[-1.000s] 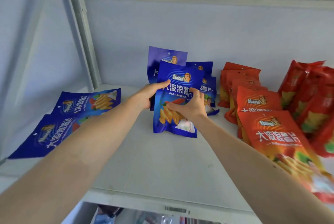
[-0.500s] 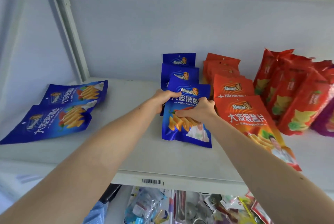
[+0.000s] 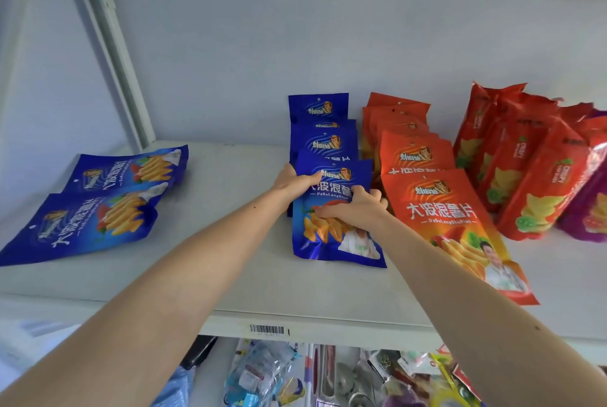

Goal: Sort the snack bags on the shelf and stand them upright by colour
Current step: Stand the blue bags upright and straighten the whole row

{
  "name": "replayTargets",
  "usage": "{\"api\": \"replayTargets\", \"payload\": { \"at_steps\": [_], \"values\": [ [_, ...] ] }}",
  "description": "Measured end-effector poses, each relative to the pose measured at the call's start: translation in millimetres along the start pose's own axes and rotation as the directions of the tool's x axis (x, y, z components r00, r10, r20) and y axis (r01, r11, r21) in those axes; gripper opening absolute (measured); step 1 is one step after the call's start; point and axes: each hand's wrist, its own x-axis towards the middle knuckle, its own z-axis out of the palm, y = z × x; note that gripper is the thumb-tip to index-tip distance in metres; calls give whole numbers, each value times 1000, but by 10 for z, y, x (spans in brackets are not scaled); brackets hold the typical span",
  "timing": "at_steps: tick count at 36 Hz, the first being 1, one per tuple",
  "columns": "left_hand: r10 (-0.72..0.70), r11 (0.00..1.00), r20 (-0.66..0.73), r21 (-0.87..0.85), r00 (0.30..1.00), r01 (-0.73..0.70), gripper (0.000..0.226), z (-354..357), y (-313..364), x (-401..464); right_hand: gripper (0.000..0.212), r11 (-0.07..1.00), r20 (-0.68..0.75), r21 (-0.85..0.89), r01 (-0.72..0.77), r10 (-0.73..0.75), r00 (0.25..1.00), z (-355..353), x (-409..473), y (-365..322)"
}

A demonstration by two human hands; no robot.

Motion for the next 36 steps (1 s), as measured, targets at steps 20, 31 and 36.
{"api": "replayTargets", "payload": {
  "at_steps": [20, 31, 36],
  "values": [
    [-33, 987, -166, 147, 986, 58, 84, -321, 48, 29, 113, 974, -148, -170, 150, -176, 973, 190, -253, -143],
    [72, 959, -349, 281, 935, 31, 59, -1448, 30, -227, 89, 894, -115, -182, 410, -434, 894, 544, -501, -882],
    [150, 904, -372, 426, 916, 25, 20, -2195, -152, -353, 79, 865, 9, -157, 477, -482, 876, 941, -622, -1298]
  ]
}}
